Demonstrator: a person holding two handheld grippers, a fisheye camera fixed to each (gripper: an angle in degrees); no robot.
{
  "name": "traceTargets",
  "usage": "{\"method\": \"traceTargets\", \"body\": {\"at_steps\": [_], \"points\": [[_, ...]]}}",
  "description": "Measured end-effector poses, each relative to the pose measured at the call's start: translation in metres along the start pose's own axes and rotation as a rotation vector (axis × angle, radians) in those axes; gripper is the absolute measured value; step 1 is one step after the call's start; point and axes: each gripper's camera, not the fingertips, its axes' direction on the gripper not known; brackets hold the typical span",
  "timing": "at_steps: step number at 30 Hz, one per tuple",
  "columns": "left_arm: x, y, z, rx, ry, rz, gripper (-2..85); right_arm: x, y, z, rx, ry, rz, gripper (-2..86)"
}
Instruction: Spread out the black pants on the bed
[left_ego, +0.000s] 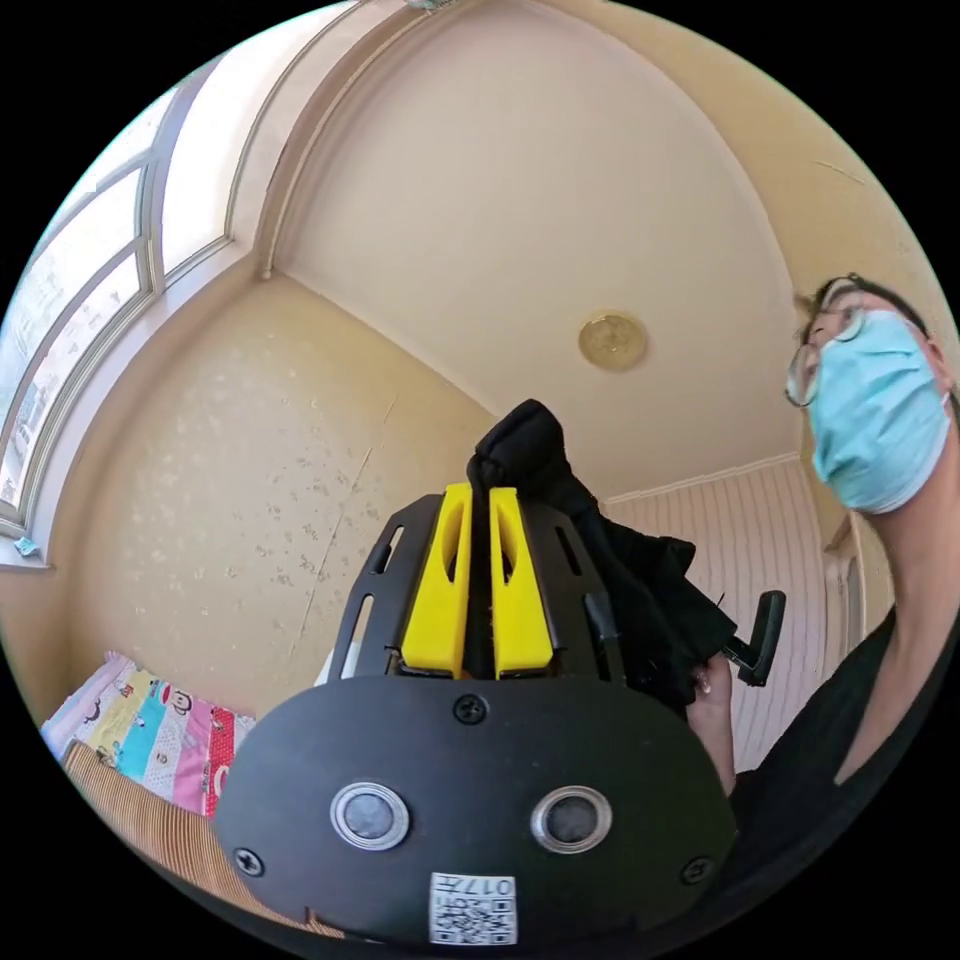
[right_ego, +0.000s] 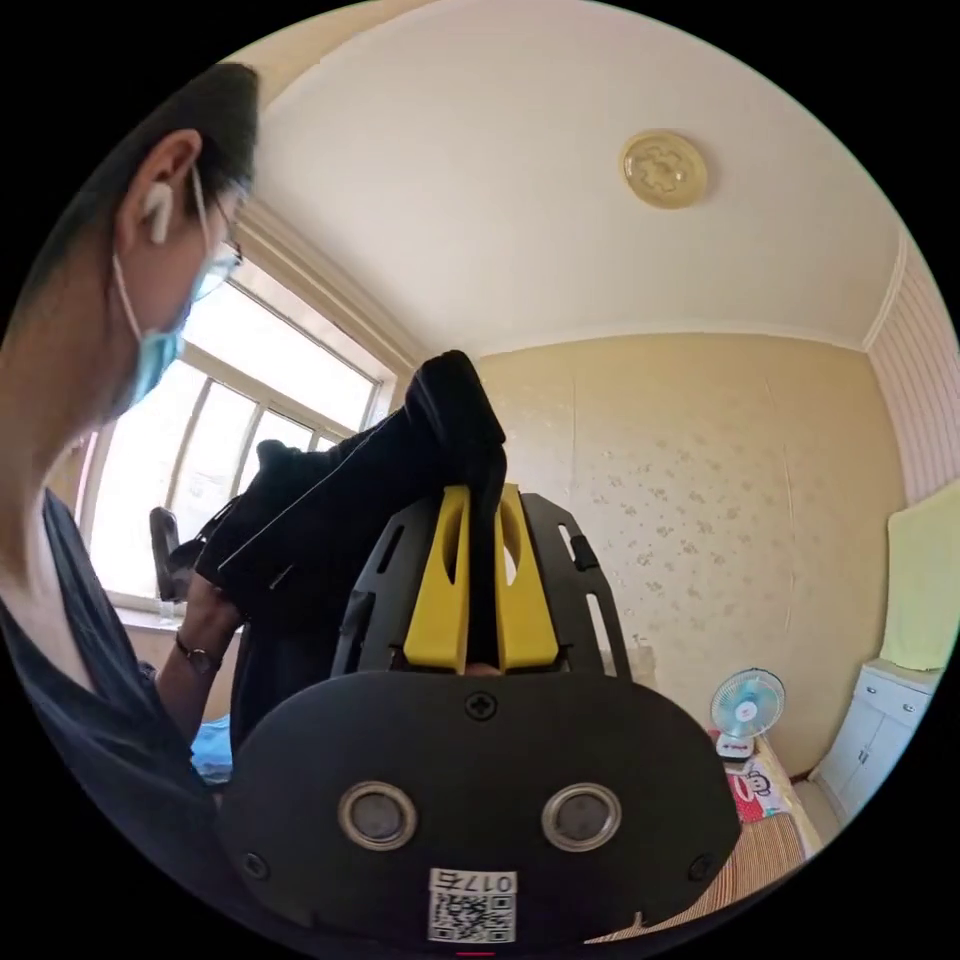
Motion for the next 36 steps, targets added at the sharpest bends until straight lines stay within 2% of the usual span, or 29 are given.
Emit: {"method": "traceTargets", "body": {"at_steps": [2, 3, 4, 5, 6, 7, 8, 9, 10, 12, 14, 17, 19, 23, 25, 27, 36], "points": [[-0.068, -0.013, 0.109, -0.167, -0.082, -0.019, 3.6, 0.033, 0.000, 0.088, -0.124, 0.065, -0.025, 4.0], [-0.089, -0.015, 0.144, -0.227, -0.102, -0.028, 4.1, 0.062, 0.003, 0.162, -0.226, 0.105, -0.049, 4.5], [-0.138, -0.016, 0.218, -0.369, -0.154, -0.047, 4.9, 0.098, 0.011, 0.247, -0.334, 0.149, -0.044, 5.9], [-0.191, -0.010, 0.287, -0.551, -0.237, -0.065, 5.8, 0.119, 0.017, 0.294, -0.387, 0.175, -0.039, 6.6], [-0.218, -0.003, 0.316, -0.662, -0.291, -0.087, 6.3, 0.161, 0.036, 0.380, -0.485, 0.211, -0.022, 7.1], [-0.266, 0.015, 0.355, -0.889, -0.368, -0.127, 6.2, 0.203, 0.064, 0.452, -0.627, 0.242, 0.012, 6.8], [-0.302, 0.034, 0.368, -1.042, -0.405, -0.147, 6.0, 0.223, 0.079, 0.481, -0.738, 0.286, 0.048, 6.3], [-0.314, 0.042, 0.368, -1.078, -0.423, -0.144, 5.7, 0.258, 0.109, 0.520, -0.931, 0.404, 0.118, 5.6], [-0.334, 0.059, 0.361, -1.102, -0.482, -0.129, 5.4, 0.282, 0.134, 0.532, -0.961, 0.474, 0.190, 5.2], [-0.361, 0.094, 0.346, -1.127, -0.571, -0.125, 5.2, 0.299, 0.173, 0.531, -0.910, 0.395, 0.199, 4.4], [-0.400, 0.173, 0.322, -1.359, -0.620, -0.148, 5.5, 0.308, 0.232, 0.530, -0.932, 0.330, 0.179, 3.1], [-0.429, 0.285, 0.271, -1.700, -0.660, -0.254, 5.8, 0.324, 0.377, 0.534, -1.273, 0.358, 0.205, 1.4], [-0.428, 0.338, 0.240, -1.833, -0.646, -0.297, 5.8, 0.326, 0.492, 0.516, -1.563, 0.335, 0.266, 0.8], [-0.418, 0.414, 0.182, -2.051, -0.577, -0.435, 5.8, 0.324, 0.599, 0.473, -1.817, 0.303, 0.375, 0.4], [-0.417, 0.422, 0.165, -2.088, -0.569, -0.504, 5.8, 0.324, 0.635, 0.456, -1.945, 0.278, 0.399, 0.4], [-0.421, 0.422, 0.156, -2.112, -0.566, -0.548, 5.8, 0.329, 0.643, 0.454, -1.977, 0.264, 0.395, 0.4], [-0.483, 0.361, 0.201, -2.093, -0.522, -0.506, 5.8, 0.402, 0.630, 0.542, -1.983, 0.241, 0.436, 0.4]]}}
